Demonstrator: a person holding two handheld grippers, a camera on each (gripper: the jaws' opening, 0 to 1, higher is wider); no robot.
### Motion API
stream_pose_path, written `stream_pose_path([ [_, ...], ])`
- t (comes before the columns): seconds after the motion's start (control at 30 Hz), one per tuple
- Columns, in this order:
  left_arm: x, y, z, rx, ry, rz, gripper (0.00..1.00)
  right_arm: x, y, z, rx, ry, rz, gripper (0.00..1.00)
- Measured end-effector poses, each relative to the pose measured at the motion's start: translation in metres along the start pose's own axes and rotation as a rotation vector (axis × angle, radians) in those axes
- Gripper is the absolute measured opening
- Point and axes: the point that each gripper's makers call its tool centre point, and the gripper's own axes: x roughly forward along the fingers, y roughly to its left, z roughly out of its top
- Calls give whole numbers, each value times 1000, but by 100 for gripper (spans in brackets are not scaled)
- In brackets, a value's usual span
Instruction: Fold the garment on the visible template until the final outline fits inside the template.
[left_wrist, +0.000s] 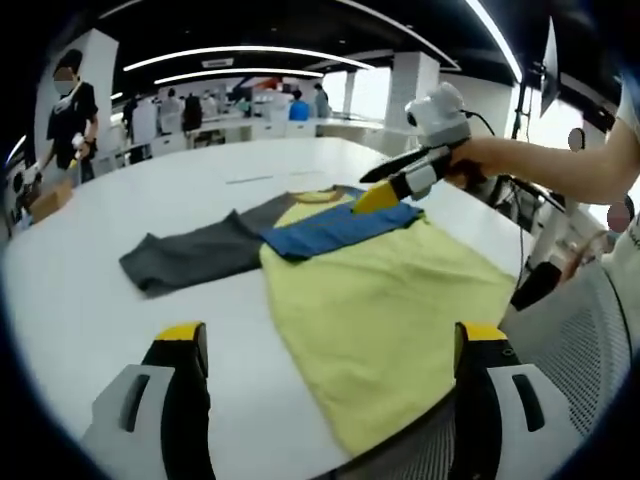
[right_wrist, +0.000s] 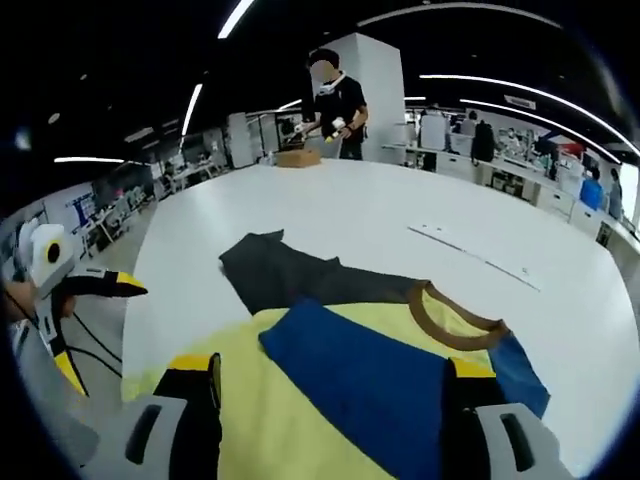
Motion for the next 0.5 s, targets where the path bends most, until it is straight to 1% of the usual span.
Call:
stream_pose_path([
  [0.2,1,1,1,2,-1,0,99,-22,-27,-20,2,28,-55,85],
  [0.33,2,0,3,5,-4,-3,99,-33,-38,-28,30,35,-65,84],
  [0.37,2,-1,4,7,-5,-3,99,-36,-43,-31,49,35,-78,85],
  [0.5,2,-2,5,9,-6,-5,99,-45,-55,-41,52,44,-105,83],
])
